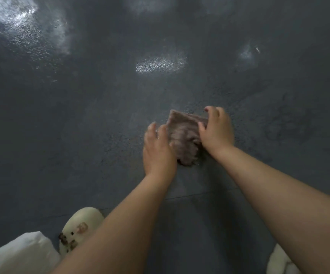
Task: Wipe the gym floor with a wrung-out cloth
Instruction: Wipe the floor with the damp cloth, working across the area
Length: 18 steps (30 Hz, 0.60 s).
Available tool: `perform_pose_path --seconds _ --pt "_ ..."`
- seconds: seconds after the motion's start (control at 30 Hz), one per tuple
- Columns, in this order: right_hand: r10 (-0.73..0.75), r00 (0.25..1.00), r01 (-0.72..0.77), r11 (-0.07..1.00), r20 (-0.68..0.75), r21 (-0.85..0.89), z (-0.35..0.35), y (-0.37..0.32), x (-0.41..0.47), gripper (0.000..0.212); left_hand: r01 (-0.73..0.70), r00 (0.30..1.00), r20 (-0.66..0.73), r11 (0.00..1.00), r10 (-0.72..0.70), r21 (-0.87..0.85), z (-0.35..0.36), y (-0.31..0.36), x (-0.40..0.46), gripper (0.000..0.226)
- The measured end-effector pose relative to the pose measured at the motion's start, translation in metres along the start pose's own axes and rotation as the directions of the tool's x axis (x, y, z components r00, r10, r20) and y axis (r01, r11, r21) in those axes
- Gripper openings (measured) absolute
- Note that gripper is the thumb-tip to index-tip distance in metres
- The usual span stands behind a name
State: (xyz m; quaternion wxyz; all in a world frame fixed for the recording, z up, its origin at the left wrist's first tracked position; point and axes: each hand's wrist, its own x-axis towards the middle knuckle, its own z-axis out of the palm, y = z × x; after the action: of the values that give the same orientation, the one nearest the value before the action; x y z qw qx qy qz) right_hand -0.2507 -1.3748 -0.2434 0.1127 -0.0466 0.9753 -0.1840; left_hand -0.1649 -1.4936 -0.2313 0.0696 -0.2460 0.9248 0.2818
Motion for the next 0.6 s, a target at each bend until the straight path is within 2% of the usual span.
perform_pose_path --seconds 0.07,0.13,0.23,0.3,0.43,0.5,0.6 --pt "0.015 1.000 -0.014 0.998 0.008 -0.068 0.007 0.012 -0.005 0.042 -0.177 0.981 0.089 0.982 0.172 0.062 0.014 0.011 -0.001 0.054" --pt "0.061 0.998 -0.056 0.989 0.030 -0.136 0.013 0.024 -0.009 0.041 -0.291 0.945 0.196 0.946 0.261 0.144 0.029 0.020 0.010 0.060" --pt "0.114 0.993 -0.106 0.976 0.031 -0.188 0.014 0.039 -0.006 0.047 -0.353 0.909 0.345 0.869 0.232 0.346 0.056 0.025 0.025 0.070" --pt "0.128 0.990 -0.113 0.967 0.052 -0.229 0.013 0.048 0.001 0.052 -0.358 0.908 0.365 0.831 0.204 0.426 0.068 0.017 0.030 0.073" --pt "0.163 0.982 -0.131 0.953 0.098 -0.273 0.009 0.067 0.011 0.053 -0.502 0.860 0.366 0.721 0.356 0.478 0.060 -0.004 0.050 0.062" --pt "0.144 0.984 -0.108 0.951 0.106 -0.289 0.007 0.074 0.011 0.052 -0.460 0.882 0.348 0.738 0.317 0.494 0.050 -0.007 0.073 0.061" --pt "0.113 0.990 -0.085 0.959 0.089 -0.270 0.008 0.078 0.010 0.051 -0.171 0.975 0.209 0.866 0.079 0.471 0.040 -0.002 0.106 0.064"
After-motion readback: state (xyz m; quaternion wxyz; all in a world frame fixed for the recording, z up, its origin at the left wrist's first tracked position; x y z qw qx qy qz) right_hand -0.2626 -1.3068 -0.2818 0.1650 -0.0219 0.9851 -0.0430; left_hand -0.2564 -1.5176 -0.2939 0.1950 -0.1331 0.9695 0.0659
